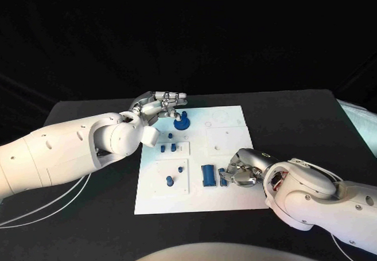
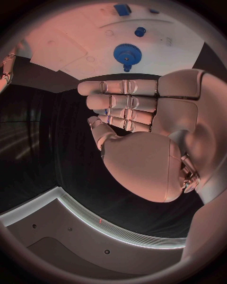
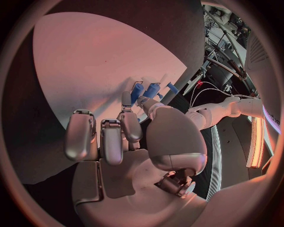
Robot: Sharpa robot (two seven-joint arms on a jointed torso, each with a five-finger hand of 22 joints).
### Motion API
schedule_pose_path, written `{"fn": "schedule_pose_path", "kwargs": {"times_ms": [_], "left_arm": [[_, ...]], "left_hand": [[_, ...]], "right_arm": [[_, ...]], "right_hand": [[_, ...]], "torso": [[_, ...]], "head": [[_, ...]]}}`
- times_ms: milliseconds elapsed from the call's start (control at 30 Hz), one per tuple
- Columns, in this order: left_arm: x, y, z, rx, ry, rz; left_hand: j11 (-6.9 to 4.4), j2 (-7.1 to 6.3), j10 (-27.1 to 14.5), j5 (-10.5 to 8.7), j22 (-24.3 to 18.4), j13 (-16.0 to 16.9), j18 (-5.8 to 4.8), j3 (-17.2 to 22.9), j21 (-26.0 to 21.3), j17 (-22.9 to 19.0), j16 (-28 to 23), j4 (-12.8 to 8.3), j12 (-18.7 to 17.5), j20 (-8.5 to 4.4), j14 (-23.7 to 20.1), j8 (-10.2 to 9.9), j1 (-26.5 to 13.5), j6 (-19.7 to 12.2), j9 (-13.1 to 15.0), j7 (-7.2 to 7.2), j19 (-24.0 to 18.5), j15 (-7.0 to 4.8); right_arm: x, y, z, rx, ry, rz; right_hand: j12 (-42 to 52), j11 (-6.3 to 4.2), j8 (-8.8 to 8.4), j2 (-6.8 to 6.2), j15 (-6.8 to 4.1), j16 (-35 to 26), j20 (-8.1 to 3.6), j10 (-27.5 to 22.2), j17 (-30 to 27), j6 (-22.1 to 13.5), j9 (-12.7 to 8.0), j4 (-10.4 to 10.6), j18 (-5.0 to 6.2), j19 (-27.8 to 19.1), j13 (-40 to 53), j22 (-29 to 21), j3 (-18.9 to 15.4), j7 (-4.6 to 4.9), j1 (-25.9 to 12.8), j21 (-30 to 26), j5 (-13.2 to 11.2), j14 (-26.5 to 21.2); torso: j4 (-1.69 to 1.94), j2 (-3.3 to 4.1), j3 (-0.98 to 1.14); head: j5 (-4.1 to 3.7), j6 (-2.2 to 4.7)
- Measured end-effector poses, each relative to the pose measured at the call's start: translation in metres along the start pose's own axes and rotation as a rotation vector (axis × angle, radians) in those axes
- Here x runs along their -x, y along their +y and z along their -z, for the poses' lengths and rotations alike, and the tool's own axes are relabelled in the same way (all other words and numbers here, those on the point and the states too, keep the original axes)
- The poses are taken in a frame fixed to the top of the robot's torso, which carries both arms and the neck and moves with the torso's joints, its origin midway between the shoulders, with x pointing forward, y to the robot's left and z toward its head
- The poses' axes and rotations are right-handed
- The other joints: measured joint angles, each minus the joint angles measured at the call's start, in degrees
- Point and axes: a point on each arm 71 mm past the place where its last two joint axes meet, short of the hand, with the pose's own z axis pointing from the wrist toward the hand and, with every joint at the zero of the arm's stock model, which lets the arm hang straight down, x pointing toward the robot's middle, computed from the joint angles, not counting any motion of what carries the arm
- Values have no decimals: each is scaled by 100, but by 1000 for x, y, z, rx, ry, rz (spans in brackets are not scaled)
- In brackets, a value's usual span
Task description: Assemble the parts on the task board
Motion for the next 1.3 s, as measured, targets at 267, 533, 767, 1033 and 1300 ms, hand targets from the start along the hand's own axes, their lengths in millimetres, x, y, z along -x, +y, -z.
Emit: {"fn": "schedule_pose_path", "kwargs": {"times_ms": [267, 533, 767, 1033, 1300], "left_arm": [[0, 0, 0, 2, 0, 0], [0, 0, 0, 3, 0, 0], [1, 0, 0, 4, -1, -1], [1, 0, 0, 4, -1, -1], [6, 1, -1, 2, -15, -5]], "left_hand": [[0, 0, 0, 0, 0, 0, 0, 0, 0, 0, 0, 0, 0, 0, 0, 0, 0, 0, 0, 0, 0, 0], [0, 0, 0, 0, 0, 0, 0, 0, 0, 1, 0, 0, 0, 0, 0, 0, 0, 0, 0, 0, 0, 1], [0, 0, 0, 0, 0, 0, 0, 0, 0, 1, 0, 0, 0, 0, 0, 0, 0, 0, 0, 0, 0, 1], [0, 13, 1, 0, 0, 0, 0, 0, 0, -7, 0, 0, 0, 0, -1, 0, -13, -1, 0, 1, 0, 2], [0, 23, 1, 0, 0, 0, 0, 0, 0, -18, 0, 0, 19, 0, -1, 0, -24, -30, 0, 13, 0, 3]], "right_arm": [[0, 1, 1, 4, -6, 5], [2, -2, 3, 5, -18, 5], [3, -6, 5, 8, -24, 7], [6, -15, 6, 5, -44, -3], [37, -37, 6, 44, -87, -142]], "right_hand": [[0, 0, -1, -164, 0, 0, -20, 0, 0, 0, 74, 195, 1, 20, 14, 9, -591, 0, -224, 21, 227, 0], [0, 0, -2, -161, 1, 0, -20, -1, -1, 0, 104, 239, 0, 20, 14, 16, -806, 0, -221, 21, 260, 0], [-36, 0, -3, -63, -20, -1, -20, -1, -1, -1, 171, -171, 0, 20, 14, 43, -981, 0, 493, 21, -379, 22], [-220, 33, -61, 40, -20, -46, -20, -35, -2, -107, 184, -291, 0, 20, -49, 26, -1033, 62, 741, 20, -657, 21], [-1025, 146, -258, 47, 47, -277, 46, -396, -2, -403, 150, -307, 2, -111, -524, -315, -1209, 197, 799, -203, -427, 22]], "torso": [[0, 0, 3], [-3, 0, 4], [-4, 0, 4], [-4, -2, 4], [-10, -34, -6]], "head": [[19, -8], [20, -14], [15, -12], [9, -2], [24, 68]]}}
